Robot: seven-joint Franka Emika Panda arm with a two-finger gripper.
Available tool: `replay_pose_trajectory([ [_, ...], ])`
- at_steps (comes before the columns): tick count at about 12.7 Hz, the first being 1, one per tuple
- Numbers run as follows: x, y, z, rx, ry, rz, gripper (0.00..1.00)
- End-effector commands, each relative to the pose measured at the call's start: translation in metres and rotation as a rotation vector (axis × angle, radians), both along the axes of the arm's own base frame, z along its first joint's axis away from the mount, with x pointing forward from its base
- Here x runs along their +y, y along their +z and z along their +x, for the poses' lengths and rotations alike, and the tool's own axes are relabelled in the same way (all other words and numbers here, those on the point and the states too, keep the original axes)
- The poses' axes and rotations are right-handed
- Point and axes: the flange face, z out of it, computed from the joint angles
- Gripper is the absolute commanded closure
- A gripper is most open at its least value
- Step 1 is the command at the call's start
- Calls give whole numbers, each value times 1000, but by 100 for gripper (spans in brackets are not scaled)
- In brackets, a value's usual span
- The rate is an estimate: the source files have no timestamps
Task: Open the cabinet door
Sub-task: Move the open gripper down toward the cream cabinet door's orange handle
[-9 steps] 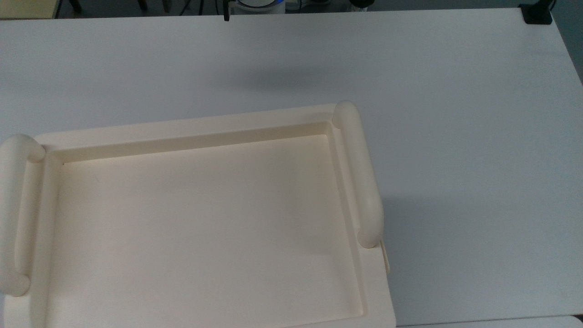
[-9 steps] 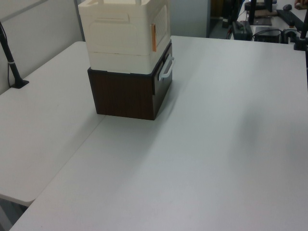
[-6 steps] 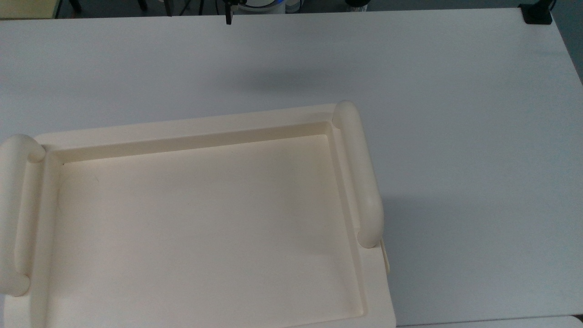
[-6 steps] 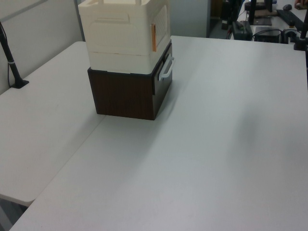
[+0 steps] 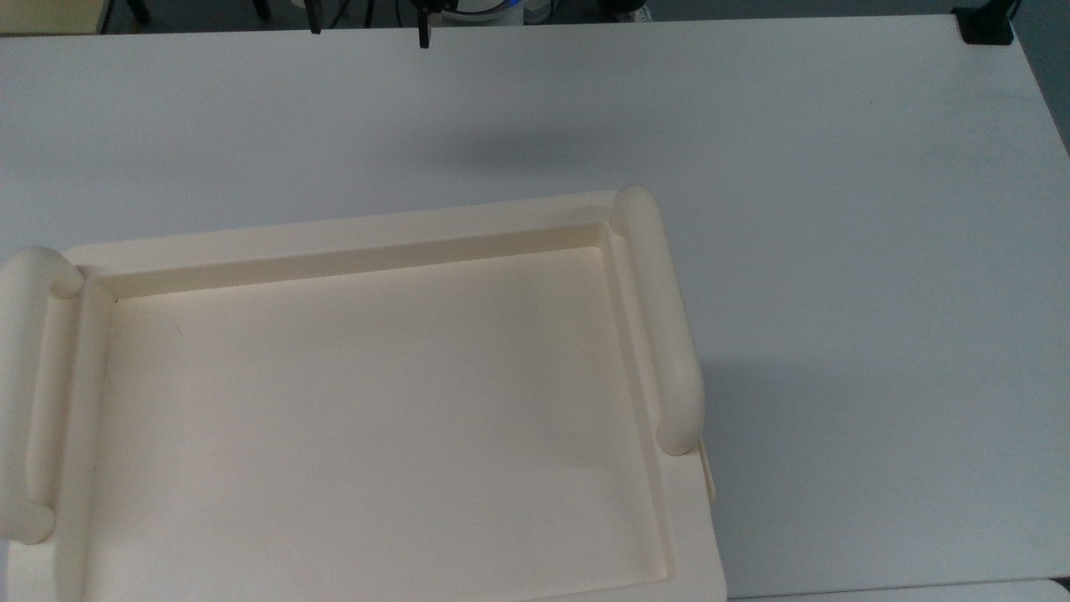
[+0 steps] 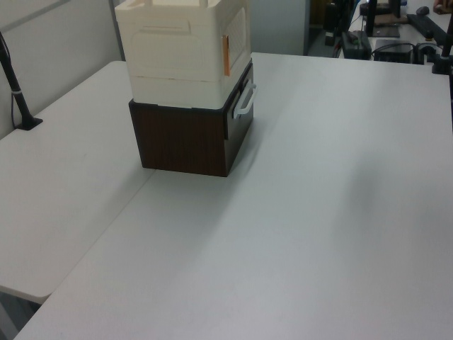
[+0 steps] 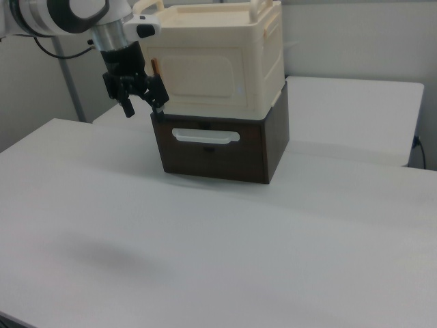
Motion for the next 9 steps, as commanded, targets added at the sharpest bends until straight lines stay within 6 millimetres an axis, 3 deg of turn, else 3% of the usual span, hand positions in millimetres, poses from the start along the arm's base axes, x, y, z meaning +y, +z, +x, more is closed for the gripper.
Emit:
replay_pose_trajectory([
  [1, 4, -1, -3, -2, -11, 2, 0],
  [5, 9, -2, 1, -9, 7, 49, 0],
  [6, 9, -11, 13, -24, 24, 49, 0],
  [9, 22, -8, 28, -121, 47, 51, 0],
])
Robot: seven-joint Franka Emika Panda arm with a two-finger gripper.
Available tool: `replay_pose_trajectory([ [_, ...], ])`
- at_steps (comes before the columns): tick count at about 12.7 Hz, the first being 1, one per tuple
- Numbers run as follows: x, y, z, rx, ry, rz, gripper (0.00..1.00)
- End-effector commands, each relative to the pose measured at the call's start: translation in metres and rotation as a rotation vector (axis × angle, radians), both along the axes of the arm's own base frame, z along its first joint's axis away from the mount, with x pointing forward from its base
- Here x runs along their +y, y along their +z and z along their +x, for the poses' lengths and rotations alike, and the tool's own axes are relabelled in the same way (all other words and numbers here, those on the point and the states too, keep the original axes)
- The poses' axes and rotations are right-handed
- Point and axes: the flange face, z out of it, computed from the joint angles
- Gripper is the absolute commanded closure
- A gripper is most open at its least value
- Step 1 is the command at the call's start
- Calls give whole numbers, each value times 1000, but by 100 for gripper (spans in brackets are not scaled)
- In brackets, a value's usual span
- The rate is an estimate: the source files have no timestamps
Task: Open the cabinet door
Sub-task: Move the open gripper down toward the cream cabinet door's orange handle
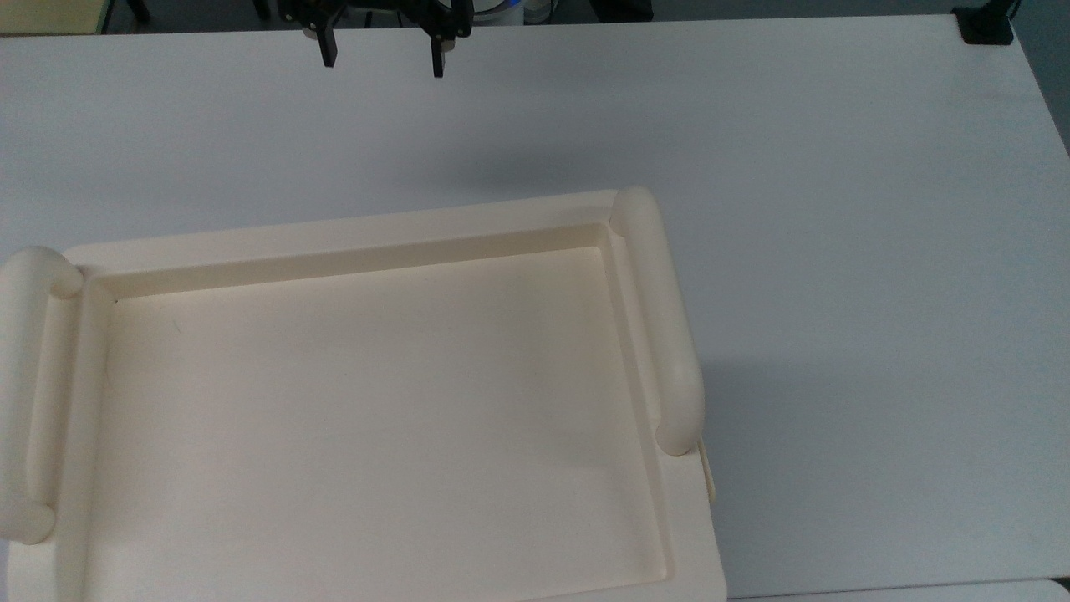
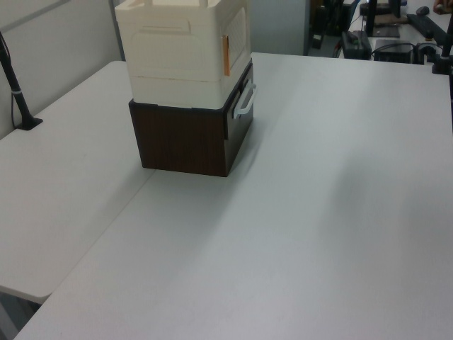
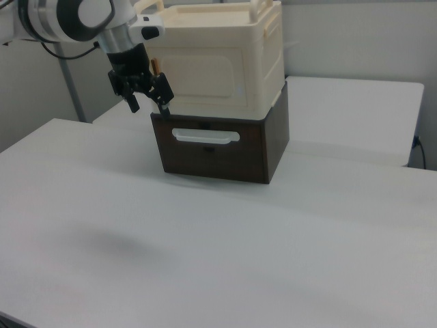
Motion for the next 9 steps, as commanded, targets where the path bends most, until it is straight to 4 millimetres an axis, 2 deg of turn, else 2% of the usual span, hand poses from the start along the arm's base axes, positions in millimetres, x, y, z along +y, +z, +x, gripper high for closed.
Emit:
replay_pose_trajectory([
  [1, 21, 4, 9, -70, 42, 8, 0],
  [5, 46, 25, 30, -297, 84, 21, 0],
  [8, 60, 29, 55, -495, 101, 44, 26],
  [9, 62, 24, 64, -541, 95, 68, 31],
])
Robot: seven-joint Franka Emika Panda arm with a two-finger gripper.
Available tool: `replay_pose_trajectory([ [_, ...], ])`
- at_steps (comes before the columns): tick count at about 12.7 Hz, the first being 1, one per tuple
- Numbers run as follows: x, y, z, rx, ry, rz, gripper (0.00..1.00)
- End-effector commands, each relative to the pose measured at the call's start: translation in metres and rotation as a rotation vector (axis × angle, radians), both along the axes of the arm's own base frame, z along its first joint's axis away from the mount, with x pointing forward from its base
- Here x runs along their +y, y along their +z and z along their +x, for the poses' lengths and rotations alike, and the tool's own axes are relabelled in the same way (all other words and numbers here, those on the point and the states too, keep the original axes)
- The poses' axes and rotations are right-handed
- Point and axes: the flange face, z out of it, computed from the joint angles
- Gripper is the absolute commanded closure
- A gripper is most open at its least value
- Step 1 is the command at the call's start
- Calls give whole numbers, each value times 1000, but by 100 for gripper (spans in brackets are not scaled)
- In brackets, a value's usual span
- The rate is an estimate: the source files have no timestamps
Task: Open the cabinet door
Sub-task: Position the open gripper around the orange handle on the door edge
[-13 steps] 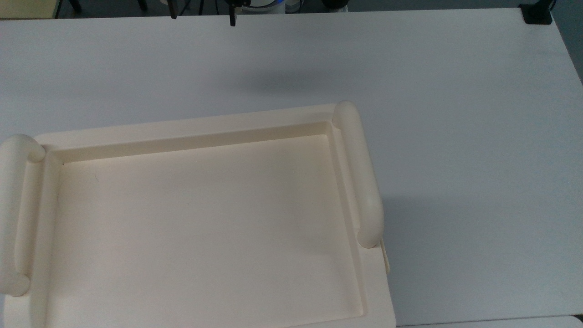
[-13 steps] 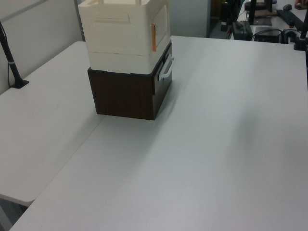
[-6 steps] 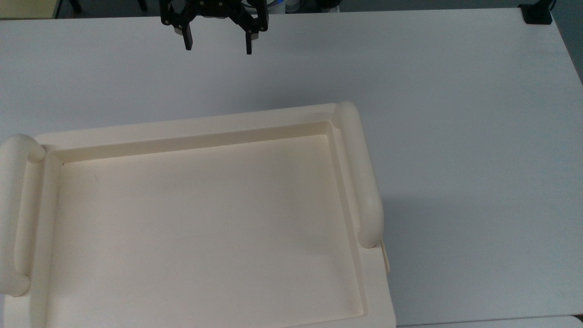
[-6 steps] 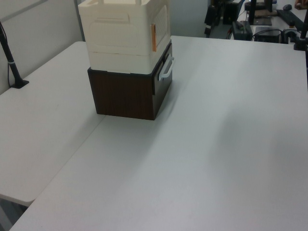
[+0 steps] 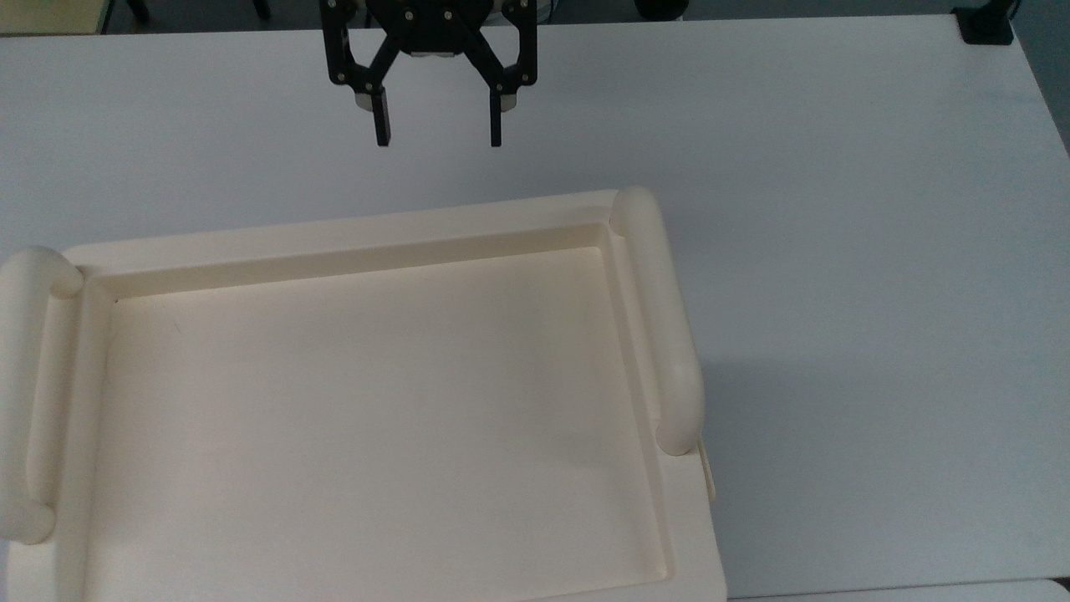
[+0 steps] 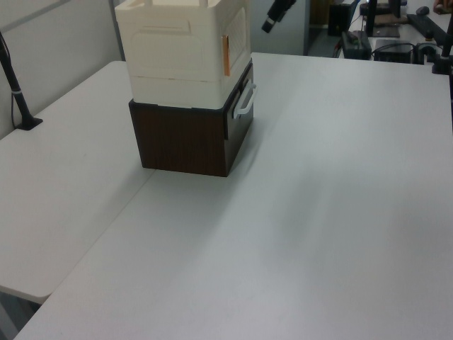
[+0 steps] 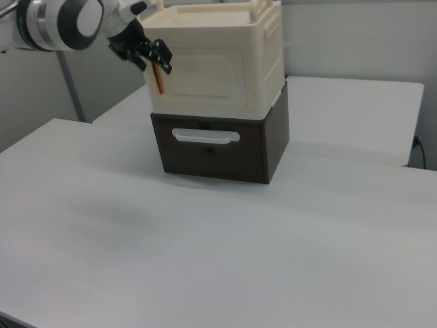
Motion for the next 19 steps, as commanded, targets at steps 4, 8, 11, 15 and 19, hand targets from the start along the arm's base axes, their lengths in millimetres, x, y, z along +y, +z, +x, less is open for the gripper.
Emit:
replay_pose_trajectory([
  [4, 17, -18, 31, -157, 23, 88, 37],
  [8, 39, -20, 30, -153, 50, 100, 42],
  [11, 50, -26, 34, -174, 58, 112, 47],
  [15, 57, -32, 41, -215, 45, 132, 47],
  [19, 63, -40, 44, -207, 57, 127, 53],
])
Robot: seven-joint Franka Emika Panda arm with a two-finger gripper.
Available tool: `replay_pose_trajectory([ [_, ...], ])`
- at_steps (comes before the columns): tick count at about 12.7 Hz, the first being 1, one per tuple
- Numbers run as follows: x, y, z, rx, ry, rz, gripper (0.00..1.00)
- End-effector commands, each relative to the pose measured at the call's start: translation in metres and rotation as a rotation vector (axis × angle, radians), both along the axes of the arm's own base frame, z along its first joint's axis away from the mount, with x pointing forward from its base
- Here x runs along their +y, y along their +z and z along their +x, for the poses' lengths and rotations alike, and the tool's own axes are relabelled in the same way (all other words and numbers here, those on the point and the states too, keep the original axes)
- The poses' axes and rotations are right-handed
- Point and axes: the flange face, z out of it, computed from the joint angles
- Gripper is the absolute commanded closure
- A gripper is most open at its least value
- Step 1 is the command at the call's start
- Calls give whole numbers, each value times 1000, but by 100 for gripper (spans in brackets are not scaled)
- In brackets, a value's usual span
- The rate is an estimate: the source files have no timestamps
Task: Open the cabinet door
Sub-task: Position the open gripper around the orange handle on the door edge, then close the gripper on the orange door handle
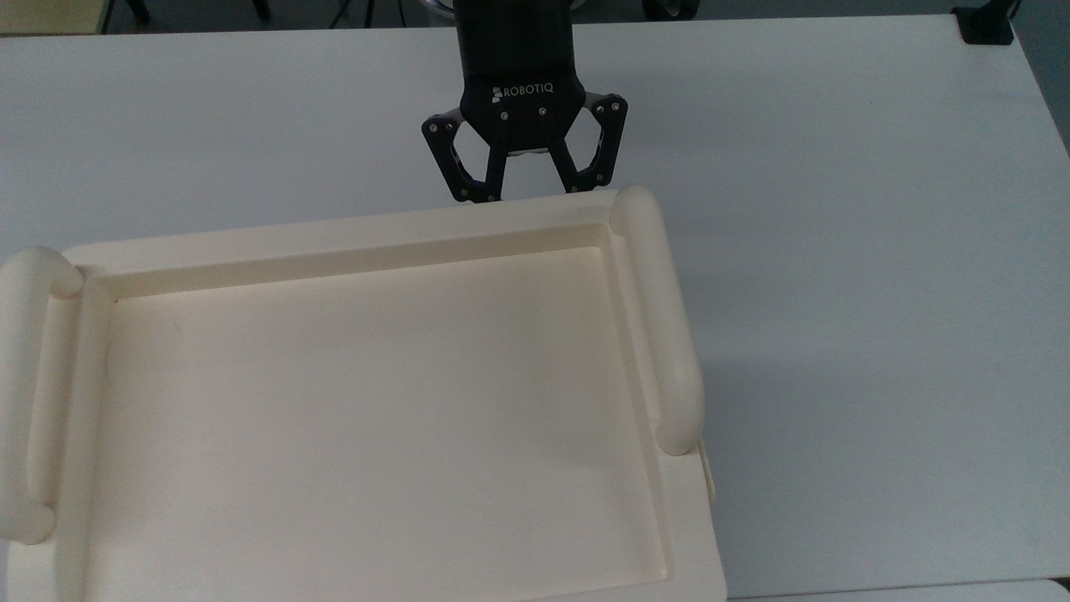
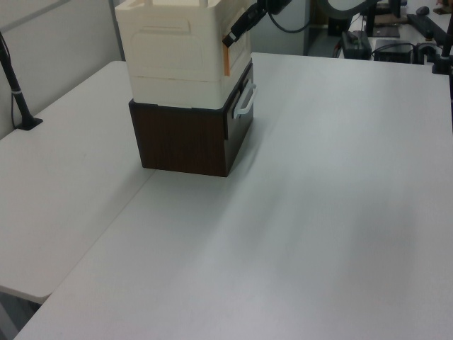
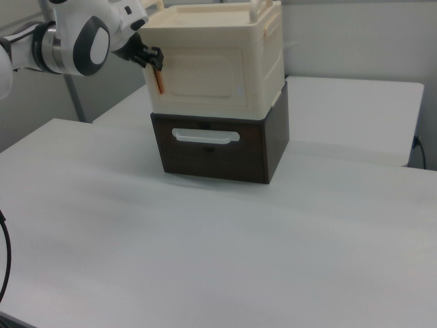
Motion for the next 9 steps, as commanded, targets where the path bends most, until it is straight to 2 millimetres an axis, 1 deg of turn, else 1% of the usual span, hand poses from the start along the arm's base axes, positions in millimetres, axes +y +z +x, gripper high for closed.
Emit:
replay_pose_trajectory([
  [1, 9, 0, 2, -19, 5, 18, 55],
  [2, 9, 3, 6, -28, 3, 23, 59],
  [3, 11, 1, 9, -29, 4, 24, 63],
  [7, 10, -3, 15, -74, 0, 29, 64],
  [8, 9, -4, 16, -74, 0, 25, 69],
  [9, 9, -4, 16, -75, 4, 18, 77],
])
